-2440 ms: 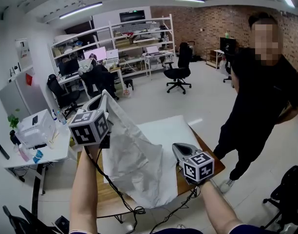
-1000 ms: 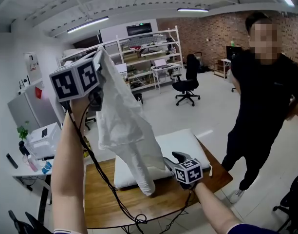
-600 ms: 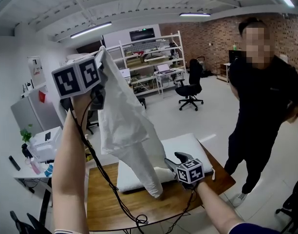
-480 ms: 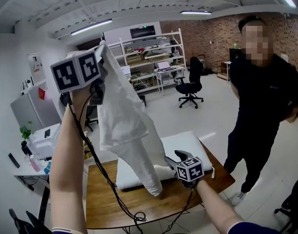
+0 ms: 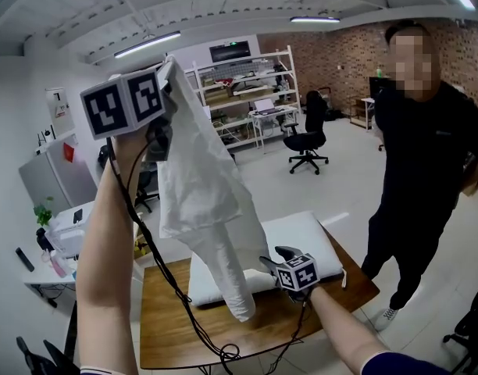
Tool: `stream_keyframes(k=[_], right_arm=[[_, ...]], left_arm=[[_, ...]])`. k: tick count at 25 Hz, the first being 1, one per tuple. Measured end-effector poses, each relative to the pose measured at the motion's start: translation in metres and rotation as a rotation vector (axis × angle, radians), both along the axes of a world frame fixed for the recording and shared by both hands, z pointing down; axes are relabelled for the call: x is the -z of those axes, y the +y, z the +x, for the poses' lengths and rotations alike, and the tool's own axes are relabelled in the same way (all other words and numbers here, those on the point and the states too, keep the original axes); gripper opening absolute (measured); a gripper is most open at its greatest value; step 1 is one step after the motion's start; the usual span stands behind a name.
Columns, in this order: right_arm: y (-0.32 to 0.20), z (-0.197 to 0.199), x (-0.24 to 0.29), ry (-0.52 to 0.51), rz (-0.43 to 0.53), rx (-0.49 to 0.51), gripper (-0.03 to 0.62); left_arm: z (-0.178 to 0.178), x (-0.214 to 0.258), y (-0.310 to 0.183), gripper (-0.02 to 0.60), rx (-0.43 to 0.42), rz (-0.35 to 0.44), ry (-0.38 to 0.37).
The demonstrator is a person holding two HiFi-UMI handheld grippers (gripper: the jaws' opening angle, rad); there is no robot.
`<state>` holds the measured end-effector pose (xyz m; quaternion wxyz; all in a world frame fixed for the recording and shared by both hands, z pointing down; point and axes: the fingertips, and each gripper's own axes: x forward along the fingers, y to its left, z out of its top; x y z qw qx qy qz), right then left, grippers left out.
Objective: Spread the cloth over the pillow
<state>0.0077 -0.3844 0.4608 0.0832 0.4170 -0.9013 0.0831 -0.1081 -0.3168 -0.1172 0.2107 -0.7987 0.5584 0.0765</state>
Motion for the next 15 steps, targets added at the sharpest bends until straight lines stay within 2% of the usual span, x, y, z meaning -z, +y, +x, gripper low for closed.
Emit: stream_keyframes(k=[5, 7, 9, 11, 15], right_arm=[[-0.011, -0.003, -0.010, 0.000, -0.019, -0.003, 0.259], [-0.010, 0.002, -0.014, 0.005, -0.016, -0.021, 0.172], [-0.009, 0.012, -0.017, 0.002, -0.013, -0.049, 0.056], [-0.009, 0.023, -0.019, -0.009, -0.016, -0.069, 0.009], [-0.009, 0.047, -0.009, -0.031, -0.004, -0.109, 0.005]], left_arm=[[-0.001, -0.001, 0.002, 0.020, 0.011, 0.000, -0.010], [-0.005, -0.002, 0.002, 0.020, 0.022, -0.002, -0.016], [-0.014, -0.007, -0.002, 0.020, 0.037, -0.013, -0.012], [-0.026, -0.015, -0.008, 0.020, 0.050, -0.030, 0.006], [-0.045, -0.032, -0.019, 0.020, 0.071, -0.060, 0.056]])
